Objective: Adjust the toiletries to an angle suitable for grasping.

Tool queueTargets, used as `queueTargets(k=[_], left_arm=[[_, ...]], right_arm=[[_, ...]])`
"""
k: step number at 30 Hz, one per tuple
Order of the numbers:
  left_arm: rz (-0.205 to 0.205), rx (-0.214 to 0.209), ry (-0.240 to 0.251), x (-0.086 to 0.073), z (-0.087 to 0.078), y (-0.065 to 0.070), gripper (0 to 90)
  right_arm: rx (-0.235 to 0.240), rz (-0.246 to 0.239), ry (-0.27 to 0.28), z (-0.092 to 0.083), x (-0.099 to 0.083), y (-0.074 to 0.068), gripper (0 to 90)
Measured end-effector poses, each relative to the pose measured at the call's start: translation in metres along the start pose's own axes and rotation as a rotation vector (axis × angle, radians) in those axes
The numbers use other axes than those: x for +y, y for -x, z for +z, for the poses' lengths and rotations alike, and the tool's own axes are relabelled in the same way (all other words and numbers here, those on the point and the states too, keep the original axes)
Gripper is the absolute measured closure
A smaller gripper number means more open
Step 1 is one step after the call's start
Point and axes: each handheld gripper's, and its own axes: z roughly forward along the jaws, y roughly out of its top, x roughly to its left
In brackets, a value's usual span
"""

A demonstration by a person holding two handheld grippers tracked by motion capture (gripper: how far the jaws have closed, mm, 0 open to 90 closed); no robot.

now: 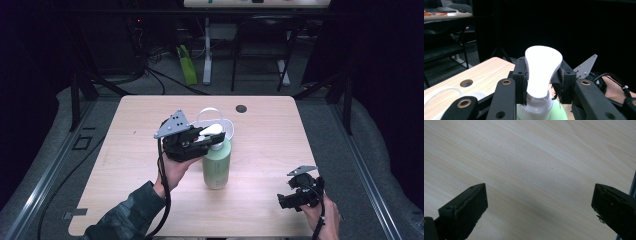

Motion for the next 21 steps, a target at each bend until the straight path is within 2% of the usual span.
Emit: queueTargets(k=[21], left_arm=[[0.006,0.024,0.016,0.014,-0.009,-0.007,66.5]], right_arm=[[-0.004,-0.003,0.001,-0.001,0.0,0.0,0.0]])
